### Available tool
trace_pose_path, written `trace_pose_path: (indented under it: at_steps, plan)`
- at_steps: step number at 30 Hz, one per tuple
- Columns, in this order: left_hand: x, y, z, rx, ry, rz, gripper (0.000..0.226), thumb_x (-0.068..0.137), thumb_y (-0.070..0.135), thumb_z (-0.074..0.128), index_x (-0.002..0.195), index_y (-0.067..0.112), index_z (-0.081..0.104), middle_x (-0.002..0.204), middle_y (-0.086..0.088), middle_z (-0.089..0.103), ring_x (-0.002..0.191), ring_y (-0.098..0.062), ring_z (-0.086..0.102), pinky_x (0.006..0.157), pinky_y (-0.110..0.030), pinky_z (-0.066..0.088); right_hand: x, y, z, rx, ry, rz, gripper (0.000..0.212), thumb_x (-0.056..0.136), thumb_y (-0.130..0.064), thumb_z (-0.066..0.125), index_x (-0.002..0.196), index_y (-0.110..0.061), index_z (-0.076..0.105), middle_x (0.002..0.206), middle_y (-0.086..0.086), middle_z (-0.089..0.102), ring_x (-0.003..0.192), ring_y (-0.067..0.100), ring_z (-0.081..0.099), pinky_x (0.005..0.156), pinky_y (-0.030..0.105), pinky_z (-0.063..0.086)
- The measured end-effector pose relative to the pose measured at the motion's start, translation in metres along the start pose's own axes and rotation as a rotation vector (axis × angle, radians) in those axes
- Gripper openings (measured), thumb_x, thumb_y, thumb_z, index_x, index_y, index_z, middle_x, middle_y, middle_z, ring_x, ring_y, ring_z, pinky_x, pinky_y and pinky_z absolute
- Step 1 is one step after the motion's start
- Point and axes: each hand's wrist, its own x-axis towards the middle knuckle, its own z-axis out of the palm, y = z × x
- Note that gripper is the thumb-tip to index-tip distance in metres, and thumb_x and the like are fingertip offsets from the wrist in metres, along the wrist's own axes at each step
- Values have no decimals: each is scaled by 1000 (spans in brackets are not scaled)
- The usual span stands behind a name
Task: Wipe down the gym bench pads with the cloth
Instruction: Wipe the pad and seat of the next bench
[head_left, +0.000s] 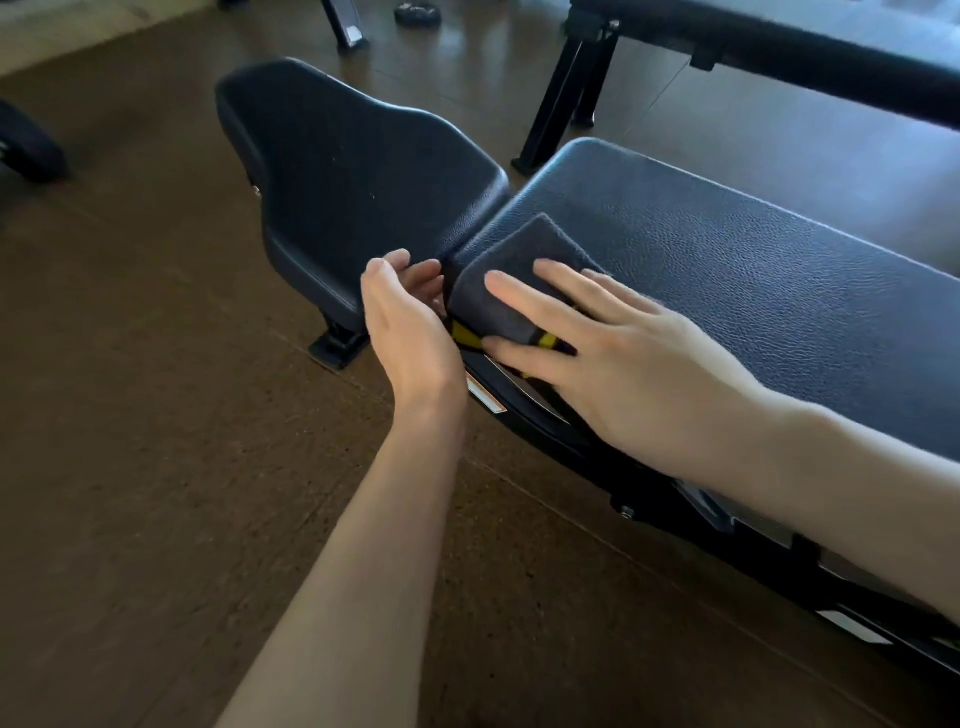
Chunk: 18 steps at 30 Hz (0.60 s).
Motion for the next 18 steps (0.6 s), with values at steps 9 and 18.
trace_pose_path:
  at_steps: [9,18]
  plan:
    - [65,15,-28,351,255,551,24,100,21,40,114,12,58,100,7,58,89,-6,55,79,-23,47,89,1,12,145,79,24,35,103,-35,46,134,-31,61,143,4,54,135,30,45,114,47,37]
    - [178,46,-23,718,255,190,53,109,42,23,151,17,41,151,-8,48,135,-28,48,111,-43,37,164,28,-8,994,310,618,21,106,-28,47,88,-28,58,73,-13,57,67,-4,52,65,20,41]
